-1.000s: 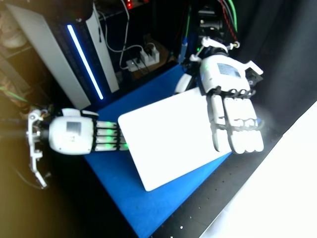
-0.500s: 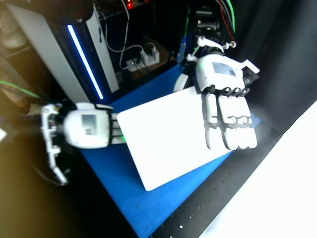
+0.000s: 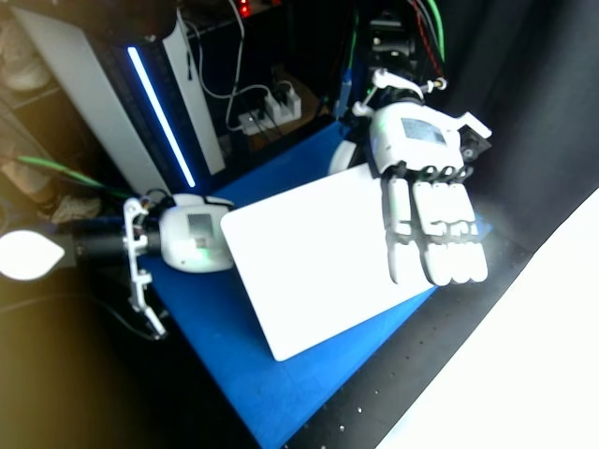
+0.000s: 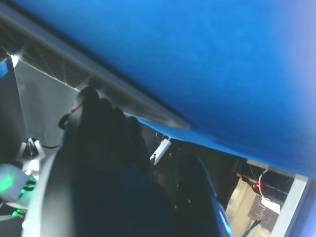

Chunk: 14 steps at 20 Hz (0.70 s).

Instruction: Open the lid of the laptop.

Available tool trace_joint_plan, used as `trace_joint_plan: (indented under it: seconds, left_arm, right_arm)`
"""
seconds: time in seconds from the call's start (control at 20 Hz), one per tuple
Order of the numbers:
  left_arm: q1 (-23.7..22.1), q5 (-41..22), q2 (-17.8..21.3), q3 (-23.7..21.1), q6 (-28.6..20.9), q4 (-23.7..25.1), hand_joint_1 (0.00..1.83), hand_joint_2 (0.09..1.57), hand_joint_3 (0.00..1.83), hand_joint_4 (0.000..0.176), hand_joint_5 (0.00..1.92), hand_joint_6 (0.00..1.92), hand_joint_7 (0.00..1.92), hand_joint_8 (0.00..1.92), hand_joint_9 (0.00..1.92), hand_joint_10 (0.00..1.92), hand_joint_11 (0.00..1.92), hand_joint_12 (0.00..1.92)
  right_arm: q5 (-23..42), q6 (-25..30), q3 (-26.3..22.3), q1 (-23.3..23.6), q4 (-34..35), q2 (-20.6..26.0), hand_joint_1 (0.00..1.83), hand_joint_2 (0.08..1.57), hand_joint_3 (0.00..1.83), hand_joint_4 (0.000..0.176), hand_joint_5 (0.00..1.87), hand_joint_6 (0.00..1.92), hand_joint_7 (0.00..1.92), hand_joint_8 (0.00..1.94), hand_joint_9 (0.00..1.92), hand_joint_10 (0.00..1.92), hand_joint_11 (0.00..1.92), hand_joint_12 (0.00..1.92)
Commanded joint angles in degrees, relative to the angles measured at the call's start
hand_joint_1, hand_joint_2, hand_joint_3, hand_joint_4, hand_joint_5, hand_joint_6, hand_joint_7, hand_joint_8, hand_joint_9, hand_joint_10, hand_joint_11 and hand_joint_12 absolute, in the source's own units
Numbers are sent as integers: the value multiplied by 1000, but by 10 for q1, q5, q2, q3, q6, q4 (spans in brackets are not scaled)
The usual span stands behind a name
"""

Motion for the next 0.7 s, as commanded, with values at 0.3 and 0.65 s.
trace_joint_plan:
  seconds: [0.3, 0.65]
  left_arm:
    - [-43, 32, -23, 47, 38, -1, 814, 996, 0, 0, 0, 0, 0, 0, 0, 0, 0, 0]
    - [-102, 166, -97, 180, 70, -2, 782, 1008, 3, 14, 0, 0, 0, 0, 0, 0, 0, 0]
  right_arm:
    - [34, 19, 0, -14, 5, 0, 0, 1415, 0, 0, 7, 0, 0, 0, 0, 0, 0, 0]
    - [35, 19, 0, -14, 6, 0, 0, 1433, 6, 0, 21, 4, 0, 0, 0, 0, 0, 0]
